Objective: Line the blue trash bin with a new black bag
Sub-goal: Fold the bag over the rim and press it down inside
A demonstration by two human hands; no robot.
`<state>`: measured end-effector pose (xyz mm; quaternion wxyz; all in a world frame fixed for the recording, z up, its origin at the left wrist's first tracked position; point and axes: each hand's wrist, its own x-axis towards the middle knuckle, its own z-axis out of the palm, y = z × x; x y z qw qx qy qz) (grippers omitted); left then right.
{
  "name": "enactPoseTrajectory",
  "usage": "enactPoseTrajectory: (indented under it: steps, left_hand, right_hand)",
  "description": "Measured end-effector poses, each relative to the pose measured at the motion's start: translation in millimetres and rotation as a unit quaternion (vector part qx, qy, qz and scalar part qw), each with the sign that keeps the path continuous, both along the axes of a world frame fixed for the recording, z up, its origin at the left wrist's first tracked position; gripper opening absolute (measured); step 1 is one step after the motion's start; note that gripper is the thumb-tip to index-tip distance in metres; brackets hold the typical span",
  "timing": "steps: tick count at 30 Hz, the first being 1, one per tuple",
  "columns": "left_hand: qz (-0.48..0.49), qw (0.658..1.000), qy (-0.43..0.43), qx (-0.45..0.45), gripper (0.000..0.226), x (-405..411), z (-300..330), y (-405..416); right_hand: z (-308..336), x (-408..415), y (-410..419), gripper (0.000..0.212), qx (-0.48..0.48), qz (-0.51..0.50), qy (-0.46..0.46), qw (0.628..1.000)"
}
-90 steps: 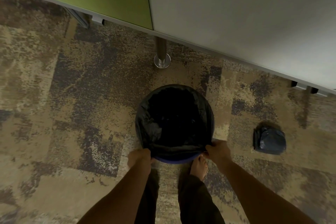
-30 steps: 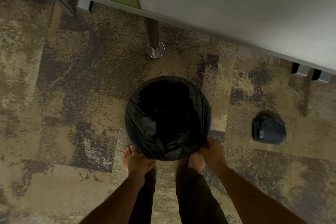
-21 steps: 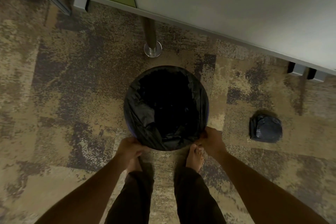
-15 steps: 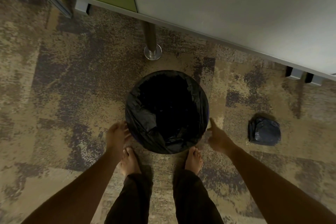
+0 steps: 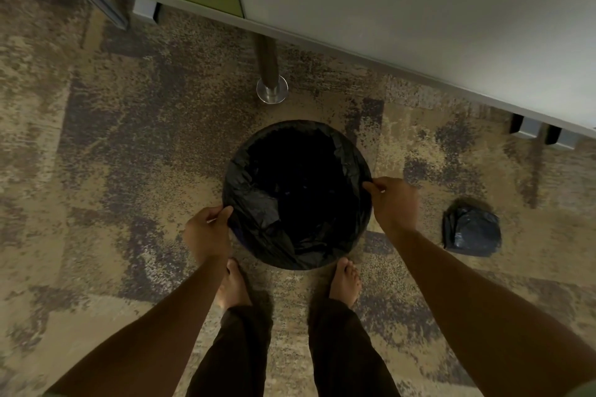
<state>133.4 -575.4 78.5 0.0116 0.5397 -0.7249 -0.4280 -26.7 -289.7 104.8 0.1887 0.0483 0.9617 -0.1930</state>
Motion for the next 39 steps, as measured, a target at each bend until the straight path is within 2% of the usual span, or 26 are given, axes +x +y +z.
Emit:
enactPoseTrajectory:
  steps: [5, 10, 14, 15, 21, 24, 25, 27, 29, 33, 36, 38, 39]
  left_hand:
    - [0.033, 0.999, 0.01, 0.039, 0.009, 2.8, -5.2, -3.5]
    - [0.004, 0.999, -0.027, 0.037, 0.009, 2.3, -6.9, -10.5]
    - [0.035, 0.994, -0.049, 0.09, 0.02, 4.2, -15.1, -19.4]
    - [0.037, 0.993, -0.054, 0.102, 0.02, 5.5, -16.3, -20.3]
    - [-0.027, 0.986, -0.136, 0.096, 0.022, 1.4, -18.3, -12.1]
    - [-0.051, 0.965, -0.216, 0.142, 0.028, 7.1, -21.5, 4.8]
    - [-0.039, 0.965, -0.215, 0.148, 0.03, 7.0, -22.8, 5.5]
    - [0.012, 0.976, -0.144, 0.162, 0.023, -0.9, -20.3, -2.0]
    - [0.068, 0.974, -0.09, 0.197, 0.017, -7.0, -13.9, -7.4]
    - [0.091, 0.97, -0.084, 0.21, 0.016, -6.9, -10.4, -9.5]
    - [0.079, 0.98, -0.09, 0.161, 0.015, -12.8, -8.0, -12.2]
    - [0.034, 0.995, -0.087, 0.026, 0.019, -19.0, 0.7, -9.5]
    - [-0.008, 0.997, -0.057, -0.052, 0.021, -23.3, 8.1, -6.7]
  right_hand:
    - [-0.8, 0.2, 2.3, 0.02, 0.004, -0.026, 0.001, 1.0]
    - [-13.0, -0.2, 5.7, 0.021, -0.066, -0.095, -0.033, 0.993]
    - [-10.3, 4.7, 3.5, 0.041, -0.087, -0.09, -0.013, 0.992]
    - [-8.8, 5.4, 3.0, 0.041, -0.082, -0.076, -0.002, 0.994]
    - [-7.9, 2.5, 8.5, 0.024, -0.053, -0.049, 0.008, 0.997]
    - [-8.6, 1.5, 9.1, 0.019, -0.043, -0.054, 0.012, 0.998]
    - [-10.0, 0.9, 8.5, 0.017, -0.038, -0.057, 0.005, 0.998]
    - [-13.8, 0.9, 6.8, 0.016, -0.036, -0.068, -0.018, 0.997]
    - [-20.0, 0.7, 7.4, 0.015, -0.051, -0.089, -0.045, 0.994]
    - [-31.7, -3.0, 11.9, 0.018, -0.114, -0.194, -0.164, 0.961]
    - [-36.3, -8.9, 12.2, 0.017, -0.144, -0.252, -0.23, 0.929]
    - [-38.6, -14.1, 10.3, 0.015, -0.143, -0.25, -0.257, 0.922]
    - [-39.4, -17.0, 9.4, 0.014, -0.146, -0.252, -0.265, 0.919]
